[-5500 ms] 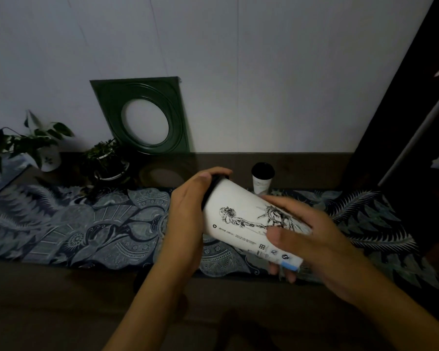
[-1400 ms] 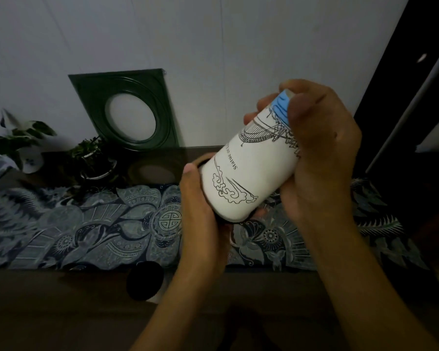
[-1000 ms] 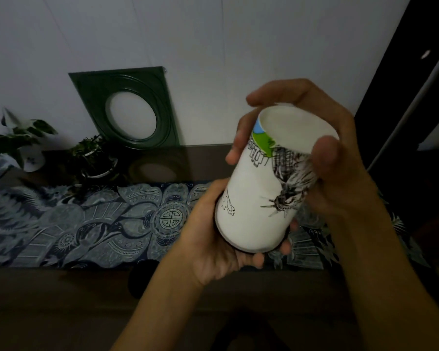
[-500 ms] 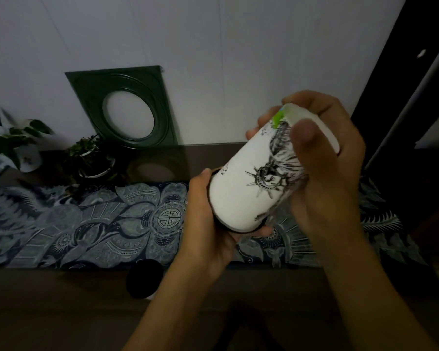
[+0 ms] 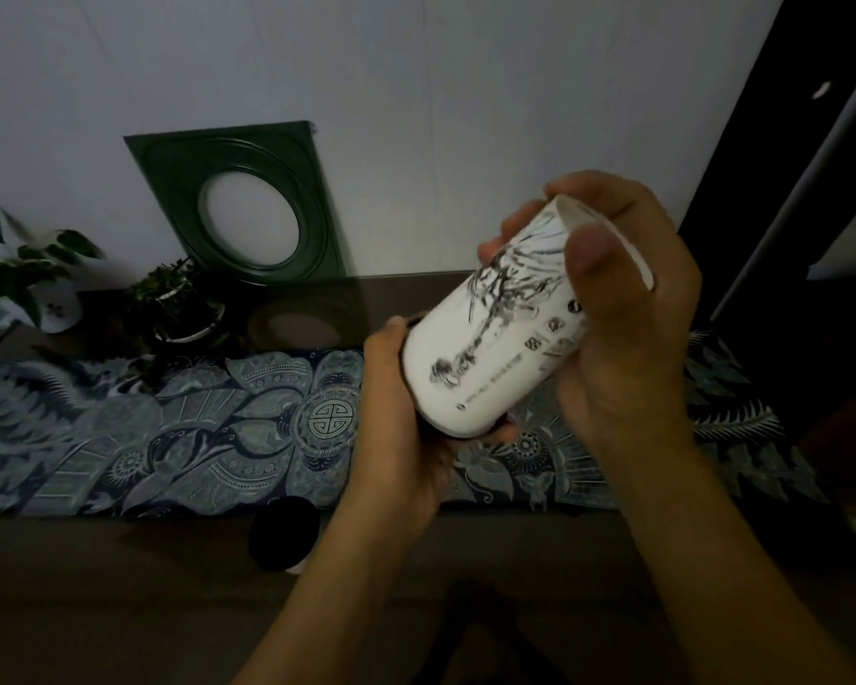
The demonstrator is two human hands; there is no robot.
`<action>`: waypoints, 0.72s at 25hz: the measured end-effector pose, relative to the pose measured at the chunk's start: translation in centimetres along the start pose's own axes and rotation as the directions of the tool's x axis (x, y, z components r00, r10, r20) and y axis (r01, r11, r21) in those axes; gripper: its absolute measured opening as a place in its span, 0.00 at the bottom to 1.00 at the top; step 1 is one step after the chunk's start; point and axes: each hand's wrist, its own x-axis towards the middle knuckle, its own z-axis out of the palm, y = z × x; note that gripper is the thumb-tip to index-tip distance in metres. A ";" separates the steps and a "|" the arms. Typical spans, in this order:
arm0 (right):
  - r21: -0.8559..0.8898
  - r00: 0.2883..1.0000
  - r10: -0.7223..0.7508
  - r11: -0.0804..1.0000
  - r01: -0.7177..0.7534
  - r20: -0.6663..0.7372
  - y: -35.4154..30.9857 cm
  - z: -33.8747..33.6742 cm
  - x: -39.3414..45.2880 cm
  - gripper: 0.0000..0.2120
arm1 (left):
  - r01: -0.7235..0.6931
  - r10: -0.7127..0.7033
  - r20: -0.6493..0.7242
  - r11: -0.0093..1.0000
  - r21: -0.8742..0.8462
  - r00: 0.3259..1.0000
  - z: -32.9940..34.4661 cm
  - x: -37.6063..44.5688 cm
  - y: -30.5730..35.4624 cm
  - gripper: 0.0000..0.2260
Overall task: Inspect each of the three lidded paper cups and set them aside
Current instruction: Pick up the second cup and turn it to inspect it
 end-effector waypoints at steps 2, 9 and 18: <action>0.002 0.995 0.012 1.000 -0.012 -0.101 0.3 0.1 -0.6 0.28 | -0.124 0.125 -0.042 0.992 0.031 0.991 0.0 0.0 -0.4 0.24; -0.114 0.907 0.088 0.993 -0.044 0.413 -2.1 -1.7 1.3 0.28 | 0.308 -0.317 0.217 0.948 0.077 0.923 -0.9 -0.4 0.7 0.28; 0.074 0.997 0.008 0.997 -0.002 -0.082 0.6 -0.5 -0.8 0.25 | -0.156 0.167 -0.062 0.976 0.155 0.984 -0.5 -0.3 -0.2 0.20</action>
